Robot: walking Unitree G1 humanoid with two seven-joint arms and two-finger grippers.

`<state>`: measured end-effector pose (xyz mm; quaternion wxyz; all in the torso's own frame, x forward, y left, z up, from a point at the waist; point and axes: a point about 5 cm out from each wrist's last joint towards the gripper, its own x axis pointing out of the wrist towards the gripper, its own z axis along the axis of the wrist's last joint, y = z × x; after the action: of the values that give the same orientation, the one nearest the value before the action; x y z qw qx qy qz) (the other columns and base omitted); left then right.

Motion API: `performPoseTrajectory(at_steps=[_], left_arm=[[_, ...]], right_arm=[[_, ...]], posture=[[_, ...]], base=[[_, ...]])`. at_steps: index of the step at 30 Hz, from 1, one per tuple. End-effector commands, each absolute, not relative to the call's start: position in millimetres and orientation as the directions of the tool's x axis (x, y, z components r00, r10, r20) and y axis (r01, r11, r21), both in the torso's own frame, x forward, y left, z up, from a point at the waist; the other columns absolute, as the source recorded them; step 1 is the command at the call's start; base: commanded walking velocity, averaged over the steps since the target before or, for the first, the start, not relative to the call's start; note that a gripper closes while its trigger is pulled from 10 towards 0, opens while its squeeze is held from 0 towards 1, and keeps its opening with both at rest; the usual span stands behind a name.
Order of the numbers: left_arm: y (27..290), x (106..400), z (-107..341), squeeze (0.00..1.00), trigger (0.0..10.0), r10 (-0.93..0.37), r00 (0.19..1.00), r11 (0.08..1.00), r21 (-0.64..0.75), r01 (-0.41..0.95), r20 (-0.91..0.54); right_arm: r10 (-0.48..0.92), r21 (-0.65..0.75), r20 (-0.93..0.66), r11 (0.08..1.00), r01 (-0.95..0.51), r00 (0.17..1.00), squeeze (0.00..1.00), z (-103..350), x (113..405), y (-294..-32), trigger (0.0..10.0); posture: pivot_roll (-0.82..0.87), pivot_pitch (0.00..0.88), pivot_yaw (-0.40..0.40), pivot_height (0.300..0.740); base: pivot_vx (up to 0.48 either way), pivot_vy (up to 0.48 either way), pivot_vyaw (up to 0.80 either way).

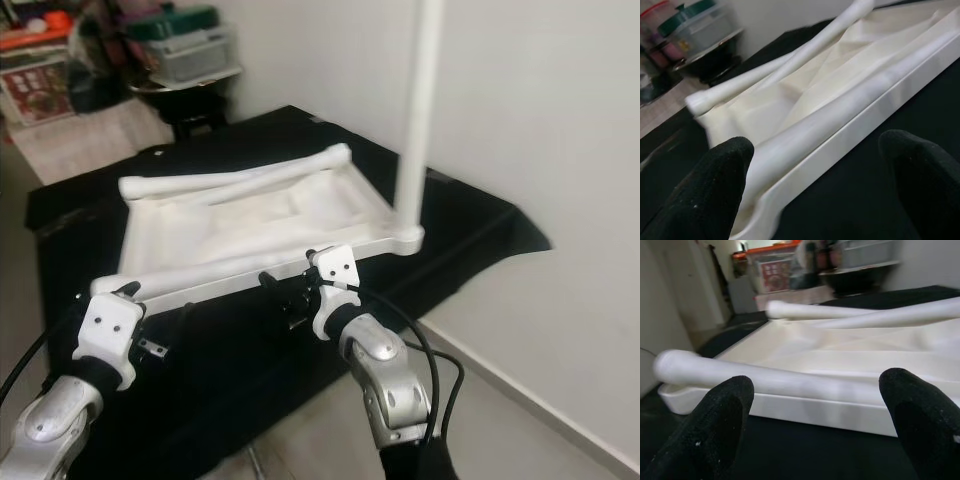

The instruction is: Building children table

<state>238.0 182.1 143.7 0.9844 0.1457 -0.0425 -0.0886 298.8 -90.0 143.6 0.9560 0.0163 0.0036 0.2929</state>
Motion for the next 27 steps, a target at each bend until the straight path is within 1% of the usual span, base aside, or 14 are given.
performPoseTrajectory(at_steps=[1, 6, 7, 9, 12, 14, 15, 16, 18, 20, 22, 23, 24, 27], left_arm=[[182.2, 238.5, 144.5, 0.00, 10.0, -0.189, 0.981, 0.938, 0.306, 0.164, 0.052], [180.3, 239.5, 149.7, 0.00, 10.0, -0.208, 0.975, 0.928, 0.331, 0.173, 0.074], [177.1, 242.9, 156.9, 0.00, 10.0, -0.251, 0.965, 0.907, 0.368, 0.205, 0.081], [177.1, 242.9, 156.9, 0.00, 10.0, -0.251, 0.965, 0.907, 0.368, 0.205, 0.081], [174.8, 248.5, 167.3, 0.00, 10.0, -0.306, 0.948, 0.880, 0.407, 0.245, 0.091], [174.4, 252.1, 169.3, 0.00, 10.0, -0.340, 0.937, 0.852, 0.447, 0.273, 0.076], [177.3, 261.5, 172.1, 0.00, 10.0, -0.396, 0.918, 0.786, 0.528, 0.323, 0.029], [177.3, 261.5, 172.1, 0.00, 10.0, -0.396, 0.918, 0.786, 0.528, 0.323, 0.029], [182.2, 273.5, 176.2, 0.00, 10.0, -0.437, 0.899, 0.711, 0.603, 0.363, -0.026], [182.2, 273.5, 176.2, 0.00, 10.0, -0.437, 0.899, 0.711, 0.603, 0.363, -0.026], [182.7, 293.1, 184.4, 0.00, 10.0, -0.489, 0.867, 0.575, 0.714, 0.401, -0.093], [182.7, 293.1, 184.4, 0.00, 10.0, -0.489, 0.867, 0.575, 0.714, 0.401, -0.093], [179.7, 306.4, 189.7, 0.00, 10.0, -0.520, 0.843, 0.479, 0.769, 0.422, -0.139], [175.7, 329.9, 198.3, 0.00, 10.0, -0.544, 0.804, 0.287, 0.848, 0.446, -0.239]], right_arm=[[0.567, 0.042, 0.006, 0.823, -0.567, 0.823, 0.00, 142.6, 298.7, -88.6, 10.0], [0.568, 0.045, 0.006, 0.822, -0.568, 0.823, 0.00, 142.4, 298.8, -88.5, 10.0], [0.570, 0.048, 0.007, 0.821, -0.569, 0.822, 0.00, 142.6, 299.0, -88.1, 10.0], [0.570, 0.048, 0.007, 0.821, -0.569, 0.822, 0.00, 142.6, 299.0, -88.1, 10.0], [0.572, 0.051, 0.009, 0.819, -0.571, 0.820, 0.00, 142.7, 299.0, -86.9, 10.0], [0.572, 0.054, 0.010, 0.819, -0.571, 0.820, 0.00, 142.9, 299.0, -86.4, 10.0], [0.572, 0.057, 0.012, 0.818, -0.572, 0.820, 0.00, 143.0, 299.0, -85.4, 10.0], [0.572, 0.057, 0.012, 0.818, -0.572, 0.820, 0.00, 143.0, 299.0, -85.4, 10.0], [0.573, 0.062, 0.012, 0.817, -0.573, 0.819, 0.00, 142.6, 299.2, -84.4, 10.0], [0.573, 0.062, 0.012, 0.817, -0.573, 0.819, 0.00, 142.6, 299.2, -84.4, 10.0], [0.576, 0.063, 0.014, 0.815, -0.576, 0.817, 0.00, 142.7, 299.8, -83.4, 10.0], [0.576, 0.063, 0.014, 0.815, -0.576, 0.817, 0.00, 142.7, 299.8, -83.4, 10.0], [0.576, 0.061, 0.015, 0.815, -0.576, 0.817, 0.00, 142.9, 299.8, -83.0, 10.0], [0.572, 0.058, 0.017, 0.818, -0.572, 0.820, 0.00, 143.8, 298.2, -82.4, 10.0]], posture=[[-0.11, 0.044, 0.087, 0.740], [-0.10, 0.040, 0.084, 0.740], [-0.10, 0.040, 0.082, 0.740], [-0.10, 0.040, 0.082, 0.740], [-0.10, 0.040, 0.081, 0.740], [-0.09, 0.041, 0.079, 0.740], [-0.09, 0.038, 0.082, 0.740], [-0.09, 0.038, 0.082, 0.740], [-0.09, 0.036, 0.083, 0.740], [-0.09, 0.036, 0.083, 0.740], [-0.09, 0.034, 0.089, 0.740], [-0.09, 0.034, 0.089, 0.740], [-0.10, 0.035, 0.092, 0.740], [-0.12, 0.050, 0.104, 0.740]], base=[[0.000, 0.480, 0.00], [0.000, 0.050, 0.00], [0.000, 0.000, 0.00], [0.000, 0.000, 0.00], [0.000, 0.000, 0.00], [0.000, 0.000, 0.00], [0.000, 0.000, 0.00], [0.000, 0.000, 0.00], [0.000, 0.000, 0.00], [0.000, 0.000, 0.00], [0.000, 0.000, 0.00], [0.000, 0.000, 0.00], [0.000, 0.000, 0.00], [0.000, 0.000, 0.00]])
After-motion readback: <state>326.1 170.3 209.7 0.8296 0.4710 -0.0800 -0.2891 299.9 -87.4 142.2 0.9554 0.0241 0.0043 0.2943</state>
